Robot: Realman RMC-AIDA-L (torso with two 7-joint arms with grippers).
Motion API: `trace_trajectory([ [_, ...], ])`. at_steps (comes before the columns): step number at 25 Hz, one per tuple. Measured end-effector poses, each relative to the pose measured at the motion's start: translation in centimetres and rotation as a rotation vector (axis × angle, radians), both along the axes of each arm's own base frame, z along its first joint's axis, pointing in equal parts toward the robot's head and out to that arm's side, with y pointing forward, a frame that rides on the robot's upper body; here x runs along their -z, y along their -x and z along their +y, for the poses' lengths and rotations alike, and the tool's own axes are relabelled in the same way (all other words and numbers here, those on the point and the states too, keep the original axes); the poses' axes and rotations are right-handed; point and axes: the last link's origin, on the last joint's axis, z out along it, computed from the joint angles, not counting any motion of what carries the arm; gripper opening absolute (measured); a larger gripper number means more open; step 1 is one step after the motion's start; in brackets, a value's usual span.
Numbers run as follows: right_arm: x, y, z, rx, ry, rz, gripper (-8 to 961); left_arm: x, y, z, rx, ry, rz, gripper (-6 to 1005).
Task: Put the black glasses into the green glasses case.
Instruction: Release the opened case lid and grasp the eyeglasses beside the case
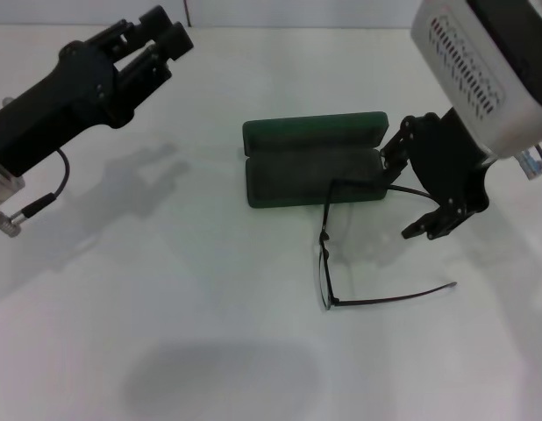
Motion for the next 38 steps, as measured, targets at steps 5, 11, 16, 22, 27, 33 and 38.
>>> trace_trajectory([
  [5, 1.1, -0.4, 0.4, -0.155, 0.037, -0.039, 641, 1.0, 1.0, 0.2, -0.025, -0.036, 0.011, 401],
  [11, 3.1, -0.6, 0.7, -0.309, 0.063, -0.104, 628, 2.2, 1.3, -0.1, 0.001, -0.013, 0.091, 401],
  [16, 4.8, -1.0, 0.1, -0.446, 0.093, -0.172, 627, 2.2, 2.3, -1.4, -0.018, -0.017, 0.096, 402],
  [22, 5.9, -1.5, -0.6, -0.534, 0.12, -0.188, 626, 2.8, 4.9, -3.7, -0.063, -0.067, 0.149, 402],
  [27, 6.1, -2.6, -1.4, -0.614, 0.131, -0.199, 625, 2.9, 7.2, -6.7, -0.099, -0.005, 0.187, 402],
  [33, 5.8, -2.1, -2.3, -0.67, 0.135, -0.185, 624, 6.0, 8.0, -8.8, -0.103, 0.17, 0.247, 402],
  [38, 5.3, -0.9, -2.9, -0.709, 0.129, -0.17, 623, 6.9, 8.1, -9.4, -0.112, 0.217, 0.245, 402],
])
